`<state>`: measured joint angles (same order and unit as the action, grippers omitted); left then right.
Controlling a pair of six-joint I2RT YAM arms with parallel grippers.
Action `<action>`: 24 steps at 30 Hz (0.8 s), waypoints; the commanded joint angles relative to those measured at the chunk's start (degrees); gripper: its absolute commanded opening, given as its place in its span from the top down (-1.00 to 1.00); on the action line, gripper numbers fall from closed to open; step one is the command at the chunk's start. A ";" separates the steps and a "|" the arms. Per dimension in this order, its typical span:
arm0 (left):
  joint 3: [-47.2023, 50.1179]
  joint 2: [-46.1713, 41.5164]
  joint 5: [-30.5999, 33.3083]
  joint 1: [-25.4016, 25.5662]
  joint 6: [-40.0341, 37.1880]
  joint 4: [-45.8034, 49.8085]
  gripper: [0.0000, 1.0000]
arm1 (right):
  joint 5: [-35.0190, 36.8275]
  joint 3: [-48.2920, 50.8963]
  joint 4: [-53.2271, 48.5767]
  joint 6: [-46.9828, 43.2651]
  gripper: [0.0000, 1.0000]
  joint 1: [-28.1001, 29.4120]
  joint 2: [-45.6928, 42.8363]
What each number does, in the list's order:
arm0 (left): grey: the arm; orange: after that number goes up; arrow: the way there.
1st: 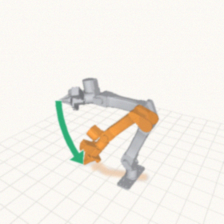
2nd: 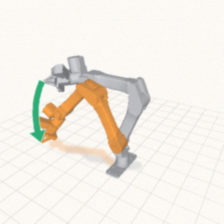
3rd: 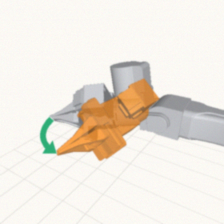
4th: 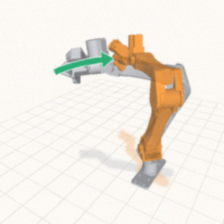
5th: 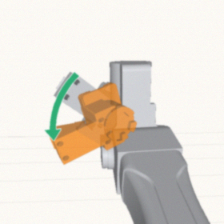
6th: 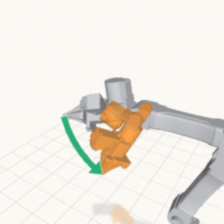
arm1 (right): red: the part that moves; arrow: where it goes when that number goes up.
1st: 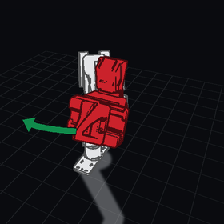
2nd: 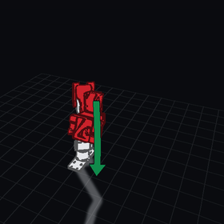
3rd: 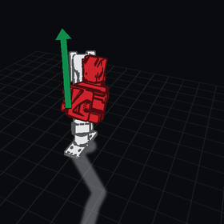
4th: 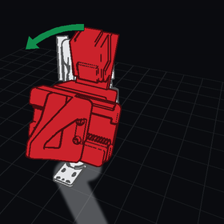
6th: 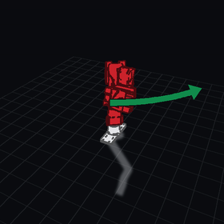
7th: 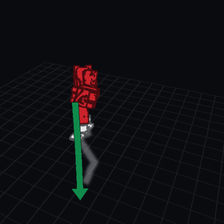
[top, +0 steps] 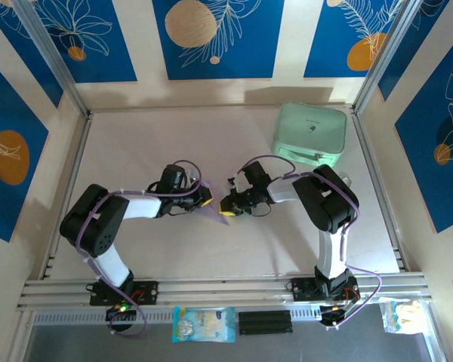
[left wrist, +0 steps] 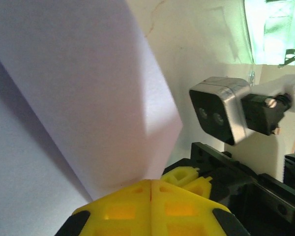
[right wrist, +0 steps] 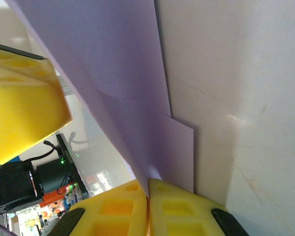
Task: Fold a paper plane with a square sheet of paper (pick it up from the middle)
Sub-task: Fourth fold the wing at the center of the table.
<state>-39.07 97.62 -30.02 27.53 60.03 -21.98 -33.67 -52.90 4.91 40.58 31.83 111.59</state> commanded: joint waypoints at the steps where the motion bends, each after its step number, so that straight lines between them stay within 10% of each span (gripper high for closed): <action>1: -1.88 1.18 -0.79 -0.37 0.32 -1.34 0.85 | 0.45 -0.54 -2.60 0.40 0.80 -0.46 1.95; 24: -3.38 4.50 1.71 -0.50 1.93 0.09 0.87 | 3.18 0.48 -4.46 -1.55 0.65 -0.50 0.91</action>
<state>-41.04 101.30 -28.91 27.53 61.52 -21.89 -34.33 -53.30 4.29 39.90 31.75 111.59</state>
